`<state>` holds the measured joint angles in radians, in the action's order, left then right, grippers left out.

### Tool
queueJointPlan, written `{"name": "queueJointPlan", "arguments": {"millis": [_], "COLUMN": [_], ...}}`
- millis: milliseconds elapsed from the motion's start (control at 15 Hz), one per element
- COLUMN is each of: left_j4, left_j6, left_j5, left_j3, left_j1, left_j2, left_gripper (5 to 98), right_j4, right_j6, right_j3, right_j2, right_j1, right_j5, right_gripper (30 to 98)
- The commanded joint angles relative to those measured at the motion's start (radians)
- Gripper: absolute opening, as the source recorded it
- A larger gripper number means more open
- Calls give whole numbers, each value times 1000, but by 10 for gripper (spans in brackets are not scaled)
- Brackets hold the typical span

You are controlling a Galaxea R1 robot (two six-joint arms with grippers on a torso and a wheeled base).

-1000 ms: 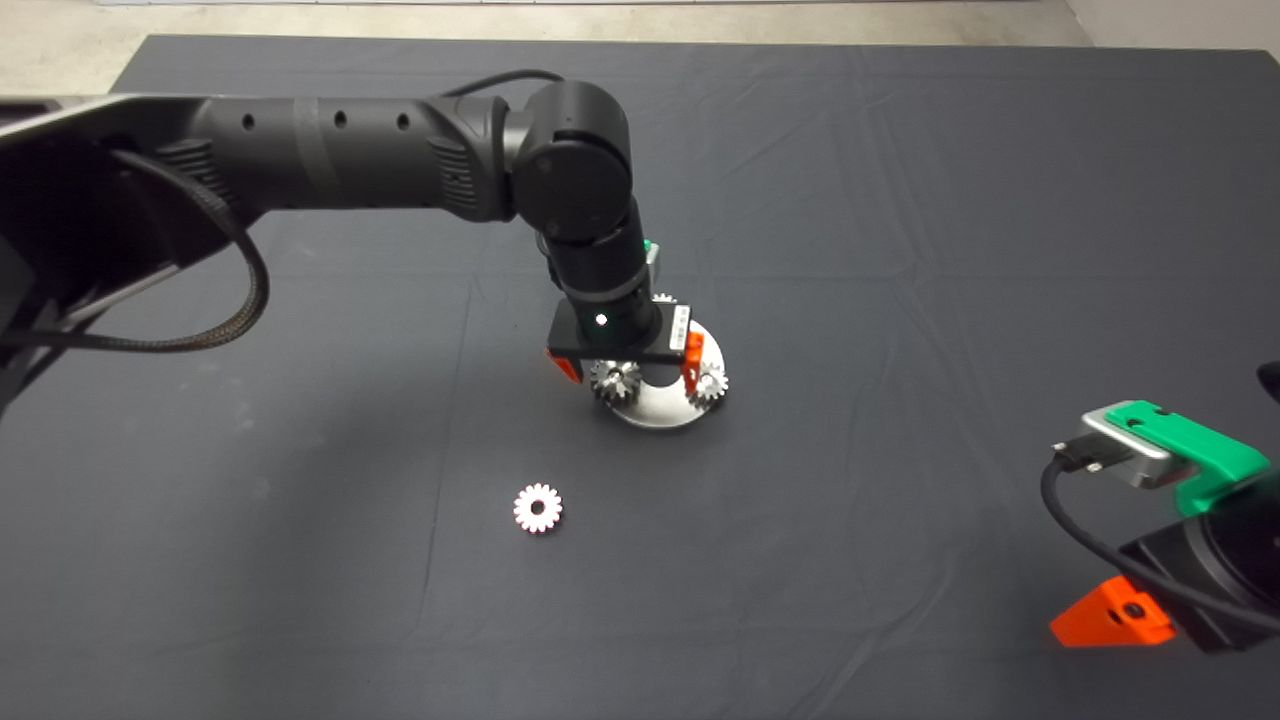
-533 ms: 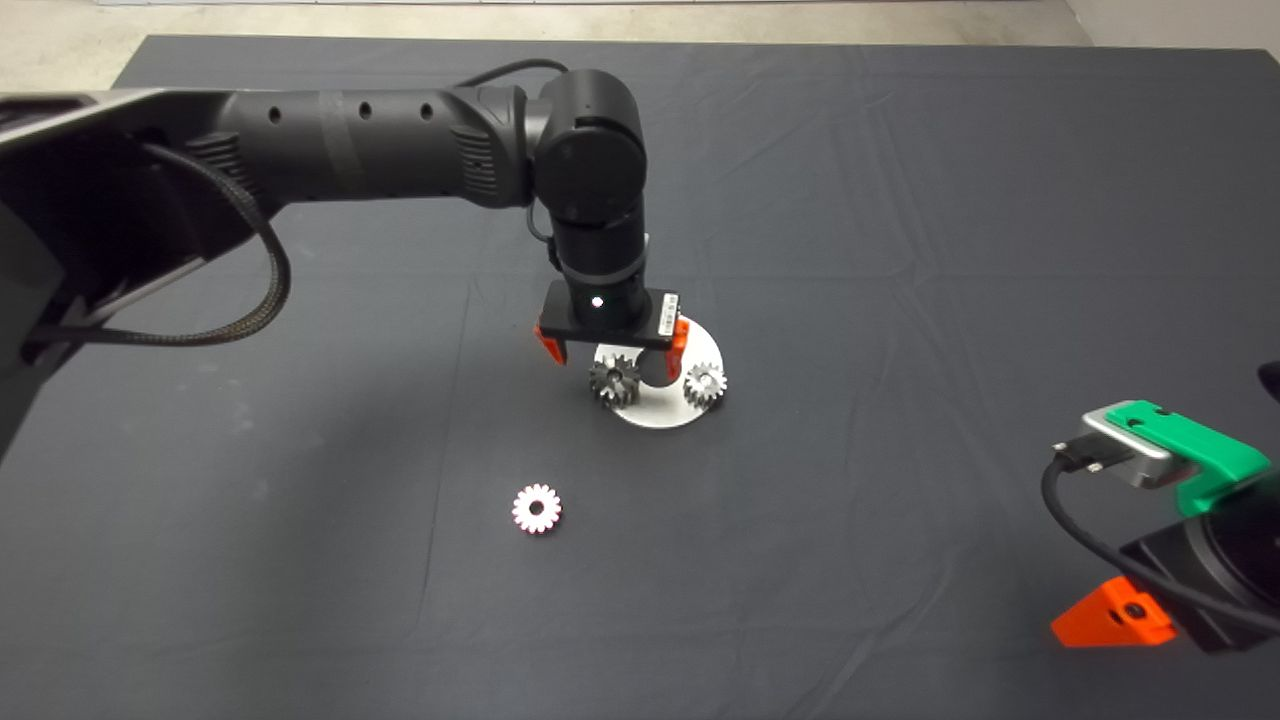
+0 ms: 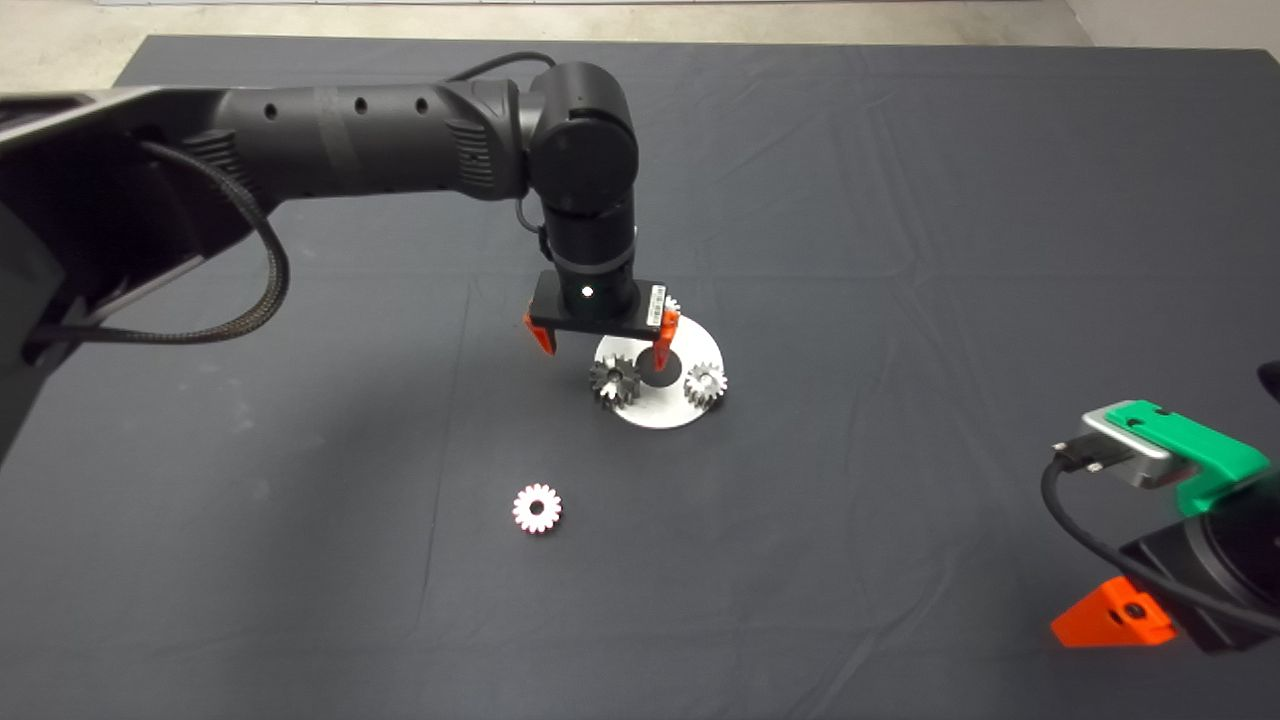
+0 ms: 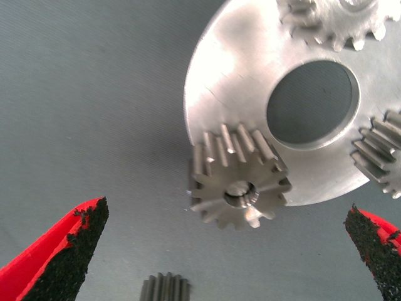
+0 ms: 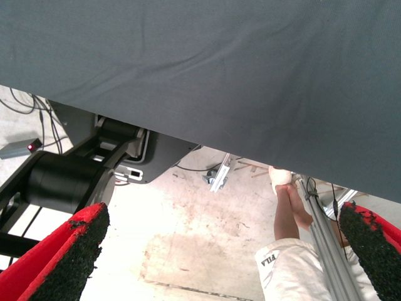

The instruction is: Remove an incorrectly installed larger gear and replace it with the correct smaller gear

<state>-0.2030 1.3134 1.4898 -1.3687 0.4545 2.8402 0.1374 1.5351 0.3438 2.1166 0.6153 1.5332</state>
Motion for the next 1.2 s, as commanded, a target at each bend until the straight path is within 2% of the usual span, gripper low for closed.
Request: {"name": "queueJointPlan", "arguments": {"millis": [0,400,800,1133], "left_j4": [-9,-24,-38,-47], "left_j6": [-25,-31,-45,-62], "left_j5": [6,6,0,-2], "left_j3": [-18,-30,-57,-71], "left_j1": [-29,-39,-69,-72], "left_j2": [8,11,18,23], "left_gripper": [976,976,976,976], "right_j4": [33,33,33,32], "right_j6": [-1,0,-1,-1], "right_j3": [-4,-4,-4,-4], "right_j2": [0,0,0,0], "right_j1": [15,15,15,15], "right_j5": [58,57,58,58], "right_gripper": [969,969,970,969]}}
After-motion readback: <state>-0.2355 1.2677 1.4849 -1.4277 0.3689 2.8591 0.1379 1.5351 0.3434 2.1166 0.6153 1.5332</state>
